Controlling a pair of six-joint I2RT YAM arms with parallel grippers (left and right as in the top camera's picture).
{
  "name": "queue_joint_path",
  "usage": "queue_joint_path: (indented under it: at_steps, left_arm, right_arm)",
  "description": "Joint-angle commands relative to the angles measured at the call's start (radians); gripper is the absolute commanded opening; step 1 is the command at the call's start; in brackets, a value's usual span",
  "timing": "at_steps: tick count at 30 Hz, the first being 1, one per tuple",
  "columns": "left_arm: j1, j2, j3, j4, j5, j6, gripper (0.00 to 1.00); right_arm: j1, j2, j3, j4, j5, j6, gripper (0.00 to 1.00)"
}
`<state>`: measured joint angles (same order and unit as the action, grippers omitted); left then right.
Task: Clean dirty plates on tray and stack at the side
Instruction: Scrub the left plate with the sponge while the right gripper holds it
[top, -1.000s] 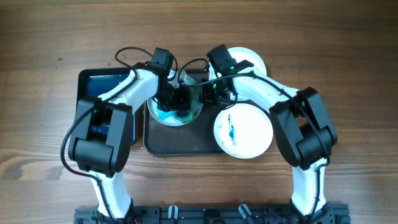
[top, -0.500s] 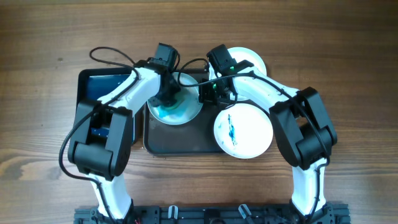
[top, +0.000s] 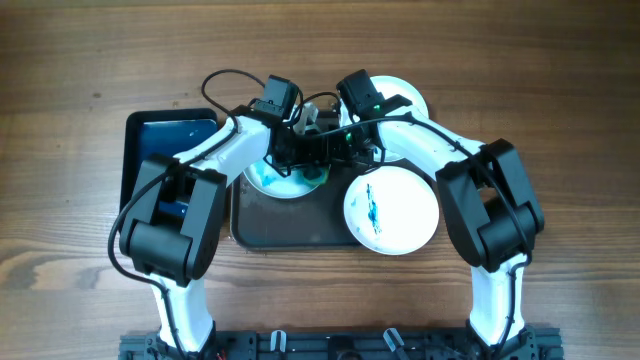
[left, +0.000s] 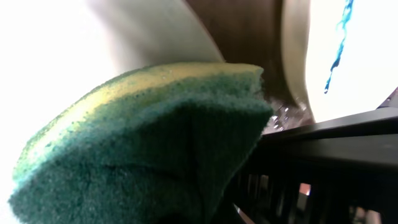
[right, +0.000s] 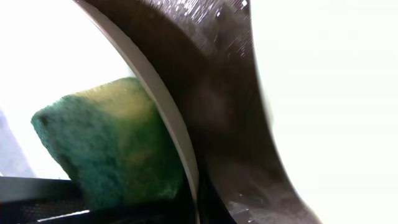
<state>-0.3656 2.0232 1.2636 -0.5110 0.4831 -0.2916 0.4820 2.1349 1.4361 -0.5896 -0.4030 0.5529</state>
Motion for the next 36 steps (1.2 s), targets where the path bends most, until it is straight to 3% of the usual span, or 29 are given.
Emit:
queue_joint_path:
  at_steps: [1,7,11,13,16,18,20,24,27,31,36]
  left_arm:
    - [0.005,0.018,-0.003,0.035,-0.127,-0.041,0.04]
    - [0.065,0.014,-0.002,-0.074,-0.625,-0.351,0.04]
    - [0.082,0.013,-0.002,-0.176,-0.762,-0.371,0.04]
    - [0.077,0.013,-0.002,-0.256,-0.699,-0.366,0.04]
    - [0.063,0.014,-0.003,-0.306,-0.386,-0.168,0.04]
    - [0.049,0.014,-0.003,-0.311,-0.097,0.003,0.04]
    - [0.040,0.014,-0.003,-0.307,0.071,0.106,0.04]
    - [0.034,0.014,-0.003,-0.245,0.119,0.126,0.04]
    - [0.035,0.014,-0.003,-0.153,-0.061,-0.043,0.04]
    - [0.037,0.013,0.001,-0.110,-0.524,-0.251,0.04]
    - [0.034,-0.022,0.105,-0.266,-0.792,-0.301,0.04]
  right_arm:
    - [0.021,0.019,0.008,0.001,-0.039,-0.001,0.04]
    - [0.021,0.019,0.008,-0.001,-0.039,-0.003,0.04]
    - [0.021,0.019,0.008,0.000,-0.039,-0.003,0.04]
    - [0.021,0.019,0.008,0.001,-0.039,-0.002,0.04]
    - [0.021,0.019,0.008,0.002,-0.040,-0.002,0.04]
    - [0.021,0.019,0.008,0.002,-0.040,-0.001,0.04]
    - [0.021,0.019,0.008,0.002,-0.040,-0.001,0.04]
    - [0.021,0.019,0.008,0.002,-0.040,0.000,0.04]
    - [0.021,0.019,0.008,0.002,-0.040,0.000,0.04]
    - [0.021,0.019,0.008,0.002,-0.040,0.000,0.04]
    - [0.021,0.019,0.008,0.003,-0.039,-0.001,0.04]
